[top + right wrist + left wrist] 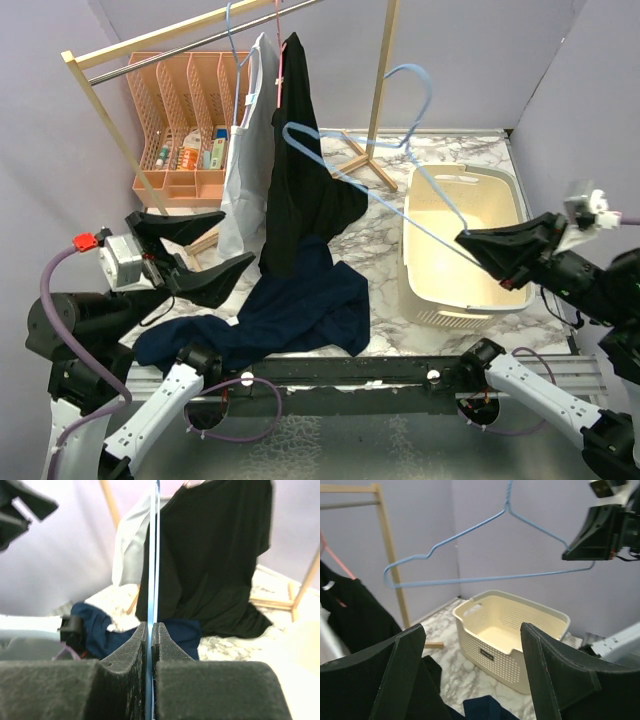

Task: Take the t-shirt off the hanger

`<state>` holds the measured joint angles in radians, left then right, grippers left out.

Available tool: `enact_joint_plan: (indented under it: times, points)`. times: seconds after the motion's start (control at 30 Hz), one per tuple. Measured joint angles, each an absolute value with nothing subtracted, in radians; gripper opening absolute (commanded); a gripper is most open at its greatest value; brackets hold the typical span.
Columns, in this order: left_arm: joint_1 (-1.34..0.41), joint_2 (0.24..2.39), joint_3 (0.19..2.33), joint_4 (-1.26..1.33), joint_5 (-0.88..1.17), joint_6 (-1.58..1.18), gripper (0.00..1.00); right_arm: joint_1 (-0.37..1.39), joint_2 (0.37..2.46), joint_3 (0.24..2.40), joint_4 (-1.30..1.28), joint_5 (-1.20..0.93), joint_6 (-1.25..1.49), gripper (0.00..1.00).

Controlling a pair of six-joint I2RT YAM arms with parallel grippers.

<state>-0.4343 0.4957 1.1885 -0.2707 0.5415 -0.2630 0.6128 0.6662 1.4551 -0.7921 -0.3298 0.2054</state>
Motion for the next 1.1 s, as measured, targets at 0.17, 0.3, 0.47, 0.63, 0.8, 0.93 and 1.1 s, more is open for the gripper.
enact_joint_plan:
  times: [0.17,0.3,0.47,0.63,0.8,0.93,1.1]
  points:
    - [-0.434,0.459,1.156,-0.3,0.412,-0.239,0.78,0.613,0.624,1.504,-0.752,-0.155,0.24,0.01]
    - [-0.434,0.462,1.09,-0.379,0.319,-0.231,0.73,0.613,0.627,1.526,-0.712,-0.011,0.258,0.01]
    - [-0.434,0.471,1.012,-0.502,0.14,-0.221,0.72,0.609,0.744,1.545,-0.676,0.11,0.262,0.01]
    - [-0.434,0.458,0.958,-0.6,0.051,-0.204,0.7,0.607,0.975,1.555,-0.632,0.141,0.257,0.01]
    - [-0.434,0.377,0.949,-0.655,0.033,-0.201,0.68,0.607,1.221,1.605,-0.6,0.141,0.257,0.01]
    - [-0.434,0.314,0.955,-0.668,0.027,-0.199,0.67,0.607,1.299,1.628,-0.567,0.141,0.257,0.01]
    - [-0.434,0.295,0.955,-0.667,0.009,-0.199,0.66,0.607,1.314,1.668,-0.487,0.142,0.257,0.01]
